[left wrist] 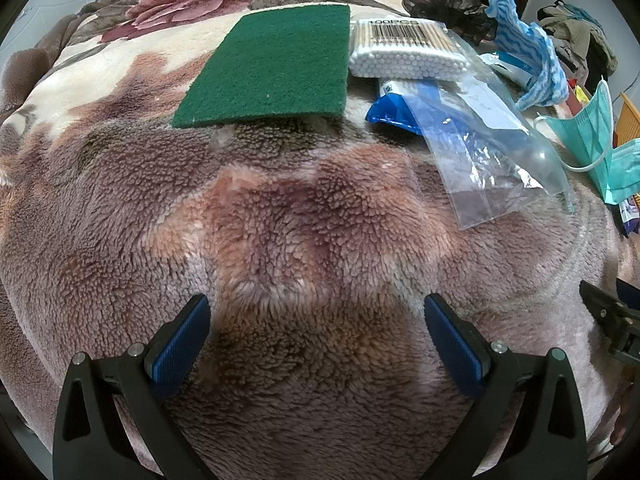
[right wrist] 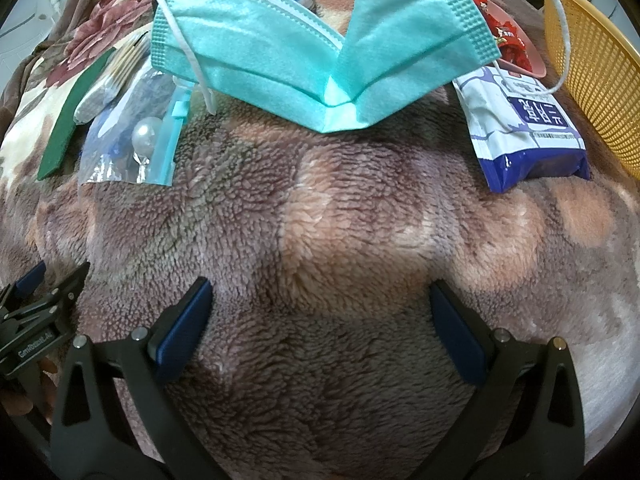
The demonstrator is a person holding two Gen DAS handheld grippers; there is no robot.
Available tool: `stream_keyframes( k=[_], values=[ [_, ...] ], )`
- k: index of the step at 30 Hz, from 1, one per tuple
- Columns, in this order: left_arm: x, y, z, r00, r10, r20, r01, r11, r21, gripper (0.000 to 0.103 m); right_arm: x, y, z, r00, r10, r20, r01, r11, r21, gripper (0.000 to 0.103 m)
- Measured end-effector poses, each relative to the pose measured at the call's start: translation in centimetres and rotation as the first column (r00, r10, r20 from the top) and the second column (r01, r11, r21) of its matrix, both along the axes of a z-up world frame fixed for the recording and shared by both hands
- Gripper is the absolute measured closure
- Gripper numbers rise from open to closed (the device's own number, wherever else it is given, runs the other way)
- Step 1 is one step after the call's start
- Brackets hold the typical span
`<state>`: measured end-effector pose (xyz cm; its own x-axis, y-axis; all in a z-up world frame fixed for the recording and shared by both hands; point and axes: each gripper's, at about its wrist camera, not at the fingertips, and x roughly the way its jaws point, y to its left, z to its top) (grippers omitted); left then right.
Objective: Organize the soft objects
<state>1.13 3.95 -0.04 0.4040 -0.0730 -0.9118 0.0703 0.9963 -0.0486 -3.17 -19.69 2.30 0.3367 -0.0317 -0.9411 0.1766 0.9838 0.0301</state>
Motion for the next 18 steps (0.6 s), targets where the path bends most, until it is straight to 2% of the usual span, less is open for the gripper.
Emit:
stream_keyframes(
  k=[5, 10, 13, 18],
  values=[
    [0.6, 0.6, 1.7, 1.000, -0.006, -0.016, 0.006, 1.000, -0.020, 0.000, 0.8, 0.6, 2.1, 1.000, 0.006, 0.002, -0.006, 1.000, -0.002, 0.000],
    [1.7, 2.0, 4.5, 0.999, 0.007, 0.051, -0.004, 0.999, -0.045, 0.000, 2.2, 2.2, 5.6, 0.995, 0.067, 0.076, -0.072, 0.995, 0.066, 0.000],
    [3.6, 3.2, 6.3, 0.996, 0.025, 0.088, -0.019, 0.997, -0.071, 0.000, 4.2, 3.3, 8.3, 0.983, 0.113, 0.147, -0.124, 0.989, 0.074, 0.000],
    [8.7, 5.7, 7.6, 0.995, 0.057, 0.082, -0.050, 0.995, -0.091, 0.000, 9.3, 3.5, 11.4, 0.965, 0.120, 0.233, -0.142, 0.986, 0.081, 0.000]
  ],
)
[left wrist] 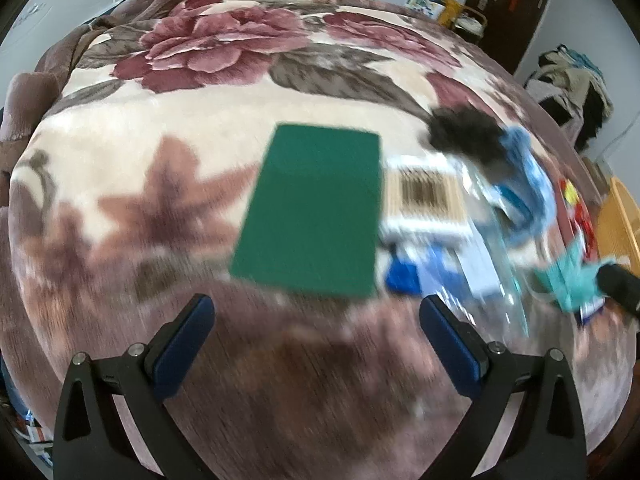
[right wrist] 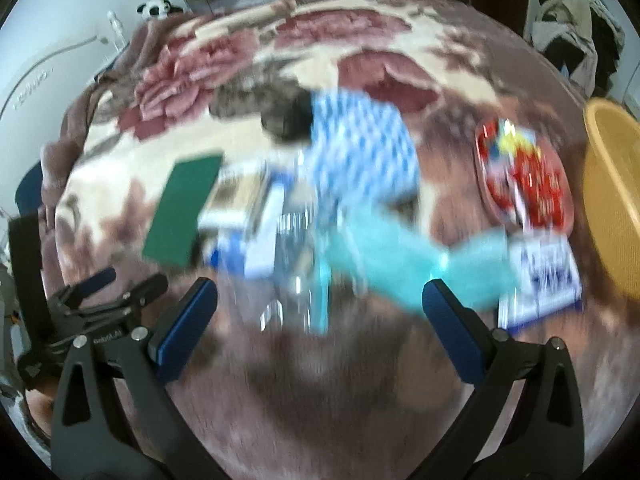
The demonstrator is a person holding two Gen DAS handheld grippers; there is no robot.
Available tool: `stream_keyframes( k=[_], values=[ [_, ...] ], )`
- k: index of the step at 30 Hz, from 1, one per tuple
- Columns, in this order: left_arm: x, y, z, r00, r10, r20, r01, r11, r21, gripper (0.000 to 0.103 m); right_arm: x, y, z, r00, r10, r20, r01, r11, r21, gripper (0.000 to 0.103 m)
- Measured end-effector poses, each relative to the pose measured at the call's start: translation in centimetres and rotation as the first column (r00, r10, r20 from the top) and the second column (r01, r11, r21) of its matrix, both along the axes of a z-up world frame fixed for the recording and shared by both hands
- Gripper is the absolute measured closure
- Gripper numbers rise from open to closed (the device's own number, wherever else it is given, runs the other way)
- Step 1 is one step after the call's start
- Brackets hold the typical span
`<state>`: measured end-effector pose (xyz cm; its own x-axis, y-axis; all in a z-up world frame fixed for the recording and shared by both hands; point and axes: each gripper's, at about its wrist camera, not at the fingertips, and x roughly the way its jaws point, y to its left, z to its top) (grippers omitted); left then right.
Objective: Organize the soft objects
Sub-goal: 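Grasp the green scouring pad with the left tool while the right tool grasps the blue-white cloth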
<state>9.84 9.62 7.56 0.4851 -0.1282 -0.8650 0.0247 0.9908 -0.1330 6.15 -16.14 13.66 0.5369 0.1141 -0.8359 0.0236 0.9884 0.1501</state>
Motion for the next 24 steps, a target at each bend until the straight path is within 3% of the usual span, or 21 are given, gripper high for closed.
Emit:
stream_keyframes(
  k=[3, 11, 12, 13, 14, 15, 16, 24],
  values=[
    [2.7, 1.3, -0.1, 1.000, 0.012, -0.029, -0.012, 1.000, -0.019, 0.000, 2.7, -1.2, 0.3, 1.000, -0.019, 0.023, 0.018, 1.000, 0.006, 0.000],
    [5.0, 1.5, -1.2, 0.996, 0.006, -0.089, -0.012, 0.998, -0.069, 0.000, 6.6, -4.2, -4.1, 0.992, -0.037, -0.119, 0.058, 0.983, 0.175, 0.000],
    [5.2, 1.5, -1.3, 0.996, 0.003, -0.094, -0.010, 0.998, -0.068, 0.000, 6.9, -4.2, -4.6, 0.990, -0.031, -0.137, 0.056, 0.981, 0.187, 0.007],
    [5.1, 1.5, -1.4, 0.995, 0.000, -0.096, -0.006, 0.998, -0.064, 0.000, 7.2, -4.3, -5.1, 0.989, -0.022, -0.145, 0.053, 0.976, 0.213, 0.031],
    [5.1, 1.5, -1.5, 0.995, -0.002, -0.099, -0.004, 0.998, -0.061, 0.000, 7.1, -4.4, -5.1, 0.989, -0.014, -0.144, 0.047, 0.973, 0.224, 0.045],
    [5.2, 1.6, -1.6, 0.995, -0.003, -0.102, -0.003, 0.998, -0.058, 0.000, 7.0, -4.3, -5.1, 0.990, -0.008, -0.144, 0.040, 0.975, 0.217, 0.075],
    [5.3, 1.7, -1.8, 0.995, -0.002, -0.104, -0.004, 0.998, -0.055, 0.000, 6.6, -4.2, -4.9, 0.991, -0.005, -0.133, 0.033, 0.977, 0.209, 0.086],
    [5.1, 2.1, -2.0, 0.994, 0.001, -0.107, -0.008, 0.998, -0.063, 0.000, 2.8, -4.9, -0.9, 0.998, -0.048, 0.043, 0.040, 0.985, 0.169, 0.086]
  ],
)
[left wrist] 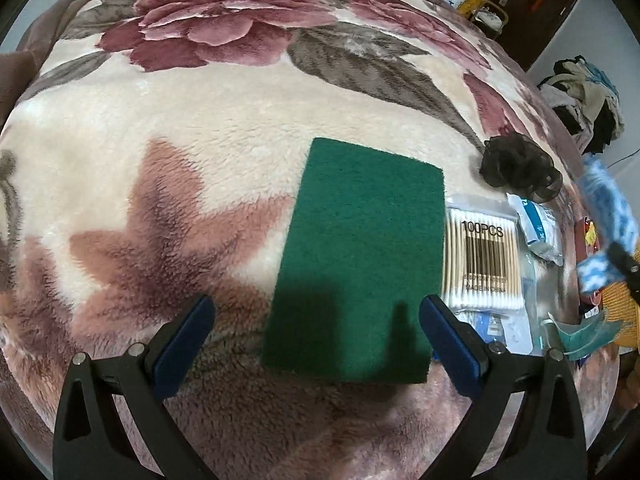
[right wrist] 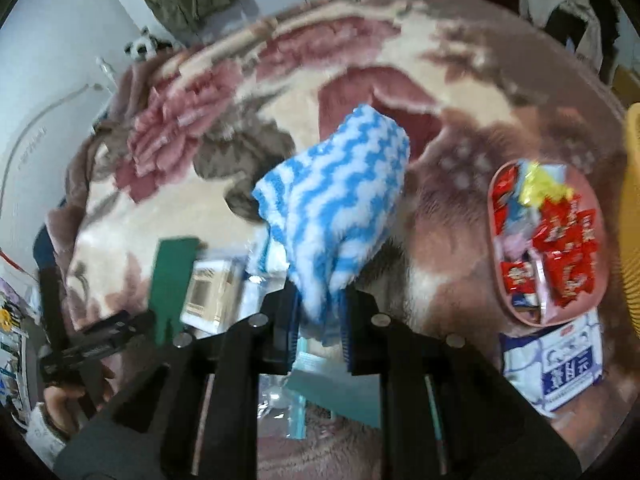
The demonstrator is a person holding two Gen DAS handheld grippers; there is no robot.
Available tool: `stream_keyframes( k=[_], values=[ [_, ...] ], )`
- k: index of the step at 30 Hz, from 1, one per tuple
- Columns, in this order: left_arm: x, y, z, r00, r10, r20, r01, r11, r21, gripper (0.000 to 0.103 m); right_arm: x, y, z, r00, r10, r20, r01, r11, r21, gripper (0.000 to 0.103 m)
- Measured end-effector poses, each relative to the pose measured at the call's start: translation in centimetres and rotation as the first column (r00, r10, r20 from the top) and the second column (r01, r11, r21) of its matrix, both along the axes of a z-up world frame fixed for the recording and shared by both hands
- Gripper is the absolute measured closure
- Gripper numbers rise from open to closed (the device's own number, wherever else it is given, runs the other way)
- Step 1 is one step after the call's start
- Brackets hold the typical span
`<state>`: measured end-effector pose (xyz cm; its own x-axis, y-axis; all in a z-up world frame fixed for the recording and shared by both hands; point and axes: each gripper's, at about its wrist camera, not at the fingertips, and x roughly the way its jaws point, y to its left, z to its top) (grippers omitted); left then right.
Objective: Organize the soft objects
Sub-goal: 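Grasp the green scouring pad with the left tool while the right tool grasps the blue-white cloth, then carry the green pad and blue-white cloth over the yellow basket with both tools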
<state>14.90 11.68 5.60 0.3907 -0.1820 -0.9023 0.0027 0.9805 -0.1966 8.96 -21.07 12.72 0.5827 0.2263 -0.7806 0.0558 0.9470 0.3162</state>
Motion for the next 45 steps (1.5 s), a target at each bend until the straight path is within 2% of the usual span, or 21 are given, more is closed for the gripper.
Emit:
stream_keyframes(
  k=[3, 7, 11, 13, 21, 24, 29, 32, 40, 45],
  values=[
    [0.2, -0.4, -0.2, 1.000, -0.016, -0.005, 0.016, 1.000, -0.014, 0.000, -0.9, -0.1, 1.4, 0.999, -0.012, 0.047, 0.012, 1.000, -0.001, 0.086],
    [0.5, -1.9, -0.3, 0.998, -0.054, -0.016, 0.054, 0.999, -0.004, 0.000, -1.3, 0.3, 1.8, 0.999, 0.015, 0.046, -0.015, 1.000, -0.008, 0.085],
    [1.1, -3.4, -0.7, 0.994, -0.103, -0.041, 0.105, 0.994, 0.038, 0.000, -1.5, 1.0, 1.7, 0.999, 0.027, 0.047, -0.026, 1.000, -0.014, 0.085],
    [1.6, -4.0, -1.4, 0.989, -0.122, -0.079, 0.127, 0.990, 0.057, 0.000, -1.6, 1.3, 1.5, 0.999, 0.034, 0.042, -0.034, 0.999, -0.011, 0.085],
    [2.6, -5.1, -4.1, 0.975, -0.129, -0.183, 0.158, 0.976, 0.153, 0.000, -1.8, 2.0, 0.8, 0.998, 0.053, 0.027, -0.053, 0.999, -0.009, 0.083],
    [2.2, -5.5, -4.1, 0.978, -0.134, -0.162, 0.162, 0.971, 0.177, 0.001, -1.8, 2.0, 0.5, 0.998, 0.052, 0.019, -0.052, 0.999, -0.011, 0.083],
    [1.3, -4.6, -2.7, 0.991, -0.089, -0.102, 0.099, 0.990, 0.097, 0.003, -1.9, 1.8, 0.4, 0.999, 0.048, 0.012, -0.048, 0.999, -0.009, 0.083],
    [0.5, -3.8, -1.2, 0.997, -0.050, -0.057, 0.055, 0.996, 0.076, 0.003, -2.0, 1.8, 0.5, 0.999, 0.046, 0.014, -0.046, 0.999, -0.006, 0.083],
    [-1.8, -1.9, 3.0, 0.999, -0.033, 0.012, 0.031, 0.994, 0.104, 0.003, -3.2, 2.2, 1.8, 0.998, 0.052, 0.045, -0.052, 0.999, -0.004, 0.083],
    [-3.7, -2.9, 5.1, 0.997, -0.056, 0.055, 0.049, 0.992, 0.114, 0.003, -4.6, 2.4, 3.4, 0.996, 0.056, 0.074, -0.056, 0.998, -0.002, 0.083]
  ],
)
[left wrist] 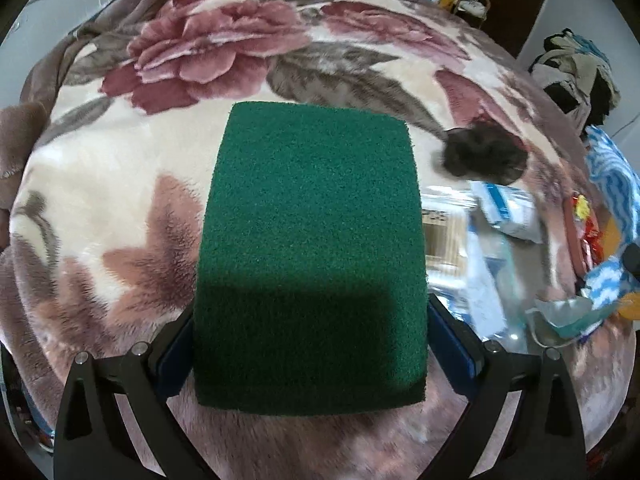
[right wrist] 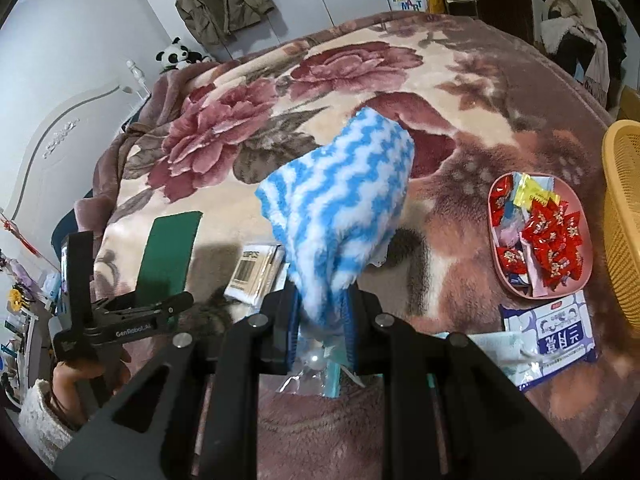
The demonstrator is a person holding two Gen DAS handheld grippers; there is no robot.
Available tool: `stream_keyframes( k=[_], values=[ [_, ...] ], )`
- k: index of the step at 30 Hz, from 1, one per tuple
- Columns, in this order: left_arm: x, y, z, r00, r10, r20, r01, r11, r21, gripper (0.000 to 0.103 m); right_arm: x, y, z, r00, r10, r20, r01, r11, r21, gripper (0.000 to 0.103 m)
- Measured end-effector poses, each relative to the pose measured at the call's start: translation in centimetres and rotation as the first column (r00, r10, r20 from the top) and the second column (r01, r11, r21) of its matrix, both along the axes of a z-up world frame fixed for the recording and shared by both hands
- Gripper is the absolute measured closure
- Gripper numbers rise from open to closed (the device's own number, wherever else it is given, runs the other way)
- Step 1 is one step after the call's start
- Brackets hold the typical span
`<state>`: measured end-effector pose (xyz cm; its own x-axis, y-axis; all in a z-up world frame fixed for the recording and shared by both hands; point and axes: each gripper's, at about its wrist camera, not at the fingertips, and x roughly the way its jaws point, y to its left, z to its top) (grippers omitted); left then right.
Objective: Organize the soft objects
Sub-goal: 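Carry the green pad and blue-white cloth over the yellow basket with both tools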
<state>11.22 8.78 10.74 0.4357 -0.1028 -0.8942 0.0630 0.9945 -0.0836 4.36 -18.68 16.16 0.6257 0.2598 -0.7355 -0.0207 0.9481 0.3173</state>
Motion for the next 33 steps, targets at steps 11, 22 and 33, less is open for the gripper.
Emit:
stream_keyframes(
  k=[11, 22, 33],
  values=[
    [-3.9, -3.5, 5.6, 0.995, -0.056, 0.087, 0.060, 0.997, -0.041, 0.003, -3.9, -1.2, 3.2, 0.998, -0.023, 0.059, 0.023, 1.000, -0.005, 0.083],
    [-6.8, -8.7, 8.9, 0.980, -0.144, 0.136, 0.157, 0.984, -0.089, 0.003, -7.9, -4.5, 4.7, 0.992, -0.097, 0.082, 0.098, 0.995, -0.001, 0.083],
    [-8.0, -14.6, 10.0, 0.961, -0.234, 0.149, 0.250, 0.963, -0.099, 0.003, -10.8, -8.2, 5.0, 0.982, -0.165, 0.091, 0.164, 0.986, 0.008, 0.083]
  ],
)
